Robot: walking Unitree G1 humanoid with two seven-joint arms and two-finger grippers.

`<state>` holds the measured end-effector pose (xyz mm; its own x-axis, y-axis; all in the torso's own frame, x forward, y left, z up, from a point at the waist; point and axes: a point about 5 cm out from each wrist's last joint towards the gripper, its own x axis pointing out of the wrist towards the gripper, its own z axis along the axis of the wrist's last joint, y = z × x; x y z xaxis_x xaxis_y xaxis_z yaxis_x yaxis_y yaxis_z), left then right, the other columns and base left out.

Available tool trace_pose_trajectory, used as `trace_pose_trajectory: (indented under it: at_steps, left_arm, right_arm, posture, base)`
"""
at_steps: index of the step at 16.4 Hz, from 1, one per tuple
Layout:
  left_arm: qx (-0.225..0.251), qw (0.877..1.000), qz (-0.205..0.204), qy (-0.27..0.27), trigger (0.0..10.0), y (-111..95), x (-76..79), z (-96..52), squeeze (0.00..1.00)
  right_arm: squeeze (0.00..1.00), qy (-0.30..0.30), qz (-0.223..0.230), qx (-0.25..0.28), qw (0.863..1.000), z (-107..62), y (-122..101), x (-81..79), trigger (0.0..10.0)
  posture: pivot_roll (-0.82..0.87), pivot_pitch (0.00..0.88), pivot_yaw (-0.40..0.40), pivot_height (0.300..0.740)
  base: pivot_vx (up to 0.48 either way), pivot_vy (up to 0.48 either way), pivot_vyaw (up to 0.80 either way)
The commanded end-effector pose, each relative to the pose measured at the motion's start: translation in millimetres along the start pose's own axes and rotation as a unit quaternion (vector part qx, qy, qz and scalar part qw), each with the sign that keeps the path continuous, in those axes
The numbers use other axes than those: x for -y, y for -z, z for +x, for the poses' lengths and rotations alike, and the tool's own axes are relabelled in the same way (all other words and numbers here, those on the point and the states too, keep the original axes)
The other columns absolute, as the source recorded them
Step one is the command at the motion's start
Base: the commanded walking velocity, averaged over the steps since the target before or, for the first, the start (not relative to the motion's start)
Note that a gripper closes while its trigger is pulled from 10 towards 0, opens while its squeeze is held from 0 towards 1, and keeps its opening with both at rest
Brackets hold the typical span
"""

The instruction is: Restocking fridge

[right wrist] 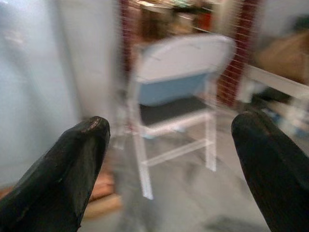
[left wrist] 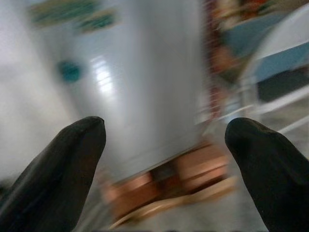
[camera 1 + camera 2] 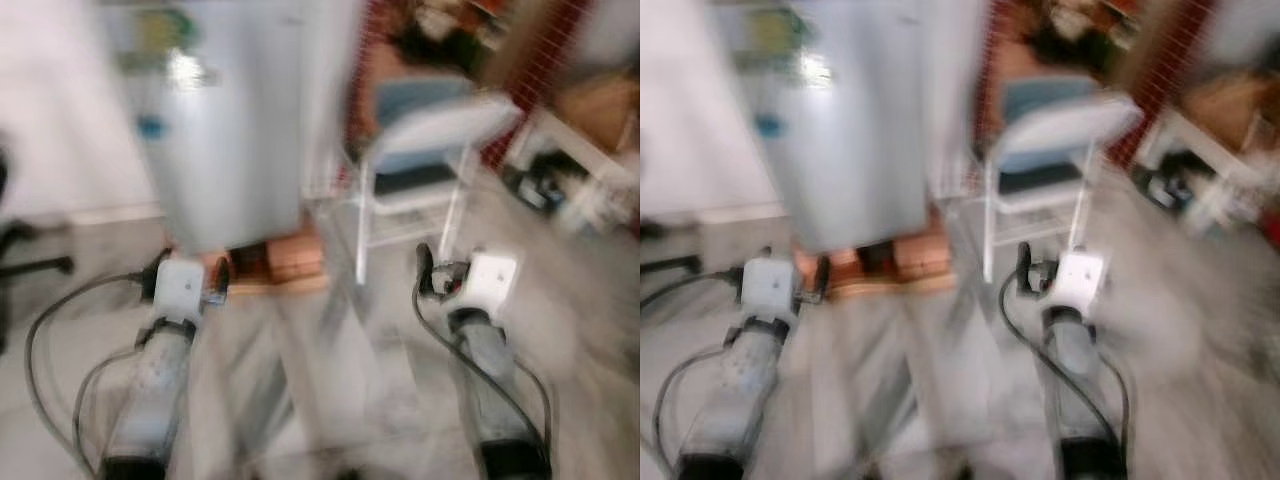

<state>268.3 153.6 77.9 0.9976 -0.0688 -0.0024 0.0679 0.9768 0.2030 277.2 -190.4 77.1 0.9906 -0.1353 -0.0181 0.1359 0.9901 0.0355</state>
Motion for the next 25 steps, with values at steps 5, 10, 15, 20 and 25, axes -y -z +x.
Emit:
trace_pose_trajectory:
  at_steps: [5,10,15,20,25]
  left_arm:
    - [0.000,1.000,0.004,-0.002,10.0,1.0,-7.6,-0.2,0.00]
    - [-0.014,1.000,0.006,-0.009,10.0,7.1,-11.5,-4.8,0.00]
    - [-0.021,1.000,0.002,-0.007,10.0,9.6,-12.4,-6.7,0.00]
    - [-0.070,0.997,0.020,-0.031,10.0,32.6,-25.9,-38.1,0.00]
    - [-0.081,0.995,0.024,-0.050,10.0,37.0,-27.0,-46.4,0.00]
  right_arm:
    - [0.00,0.001,0.001,0.012,1.000,3.4,-5.0,-4.3,10.0]
    - [0.00,-0.007,-0.014,0.018,1.000,3.2,-5.8,-7.0,10.0]
    - [0.00,-0.005,-0.018,0.023,1.000,5.1,-7.9,-6.0,10.0]
    - [0.00,0.005,-0.039,0.015,0.999,-12.6,-2.0,11.3,10.0]
    - [0.00,-0.006,-0.043,0.008,0.999,-16.2,1.0,11.1,10.0]
  posture:
    - [0.07,0.029,-0.037,0.740]
    - [0.08,0.029,-0.037,0.740]
    - [0.08,0.031,-0.030,0.740]
    - [0.08,0.043,-0.032,0.740]
    - [0.09,0.048,-0.043,0.740]
  base:
    - [0.000,0.450,-0.80]
    - [0.000,0.451,-0.80]
    - [0.000,0.451,-0.80]
    - [0.000,0.449,-0.80]
    - [0.000,0.453,-0.41]
